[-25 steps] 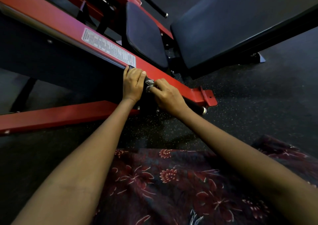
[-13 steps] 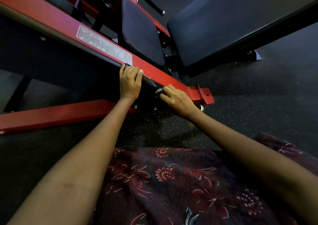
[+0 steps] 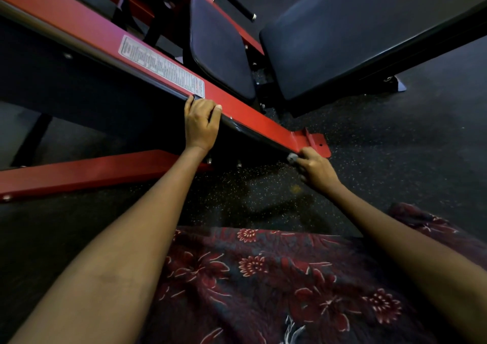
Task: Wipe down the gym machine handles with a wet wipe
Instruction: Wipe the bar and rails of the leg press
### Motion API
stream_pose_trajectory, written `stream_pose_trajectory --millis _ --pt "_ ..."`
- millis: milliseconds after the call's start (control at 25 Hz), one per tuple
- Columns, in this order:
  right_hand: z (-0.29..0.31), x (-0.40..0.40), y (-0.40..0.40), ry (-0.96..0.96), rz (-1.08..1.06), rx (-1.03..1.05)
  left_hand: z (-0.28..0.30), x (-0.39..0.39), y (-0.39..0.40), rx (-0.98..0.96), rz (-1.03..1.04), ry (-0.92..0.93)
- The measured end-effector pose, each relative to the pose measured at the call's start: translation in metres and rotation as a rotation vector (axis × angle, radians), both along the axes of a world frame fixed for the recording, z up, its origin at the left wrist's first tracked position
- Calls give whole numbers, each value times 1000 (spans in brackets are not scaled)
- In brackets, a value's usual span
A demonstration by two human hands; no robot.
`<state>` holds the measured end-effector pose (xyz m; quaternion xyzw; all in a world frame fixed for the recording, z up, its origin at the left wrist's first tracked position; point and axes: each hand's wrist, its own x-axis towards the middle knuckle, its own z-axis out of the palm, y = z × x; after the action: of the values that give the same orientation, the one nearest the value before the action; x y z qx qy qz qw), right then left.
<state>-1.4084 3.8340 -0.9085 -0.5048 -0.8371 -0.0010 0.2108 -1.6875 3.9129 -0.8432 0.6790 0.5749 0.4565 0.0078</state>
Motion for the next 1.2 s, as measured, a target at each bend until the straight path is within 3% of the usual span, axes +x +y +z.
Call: stream_pose_trajectory --millis 120,280,440,600,680,880,960,1080,1200 --pt "46 -64 14 205 136 143 2 -2 1 -1 15 19" --pt "77 -126 27 516 50 61 4 1 -2 -19 19 20" --pt "40 -81 11 469 -71 -13 4 1 -3 -25 24 -9" --pt "3 -21 4 445 -440 -260 3 2 -4 -2 20 -1" --pt "12 -34 8 458 -417 -270 3 2 -4 14 17 34" --pt "30 -73 -3 545 -179 -84 7 -5 -8 116 52 287" --pt "8 -48 -4 523 -242 -102 11 -3 -11 187 -42 367" --pt "-15 -18 -6 545 -506 -244 16 9 -7 233 -239 507" --pt "-10 -19 0 475 -574 -332 12 22 -3 282 -239 687"
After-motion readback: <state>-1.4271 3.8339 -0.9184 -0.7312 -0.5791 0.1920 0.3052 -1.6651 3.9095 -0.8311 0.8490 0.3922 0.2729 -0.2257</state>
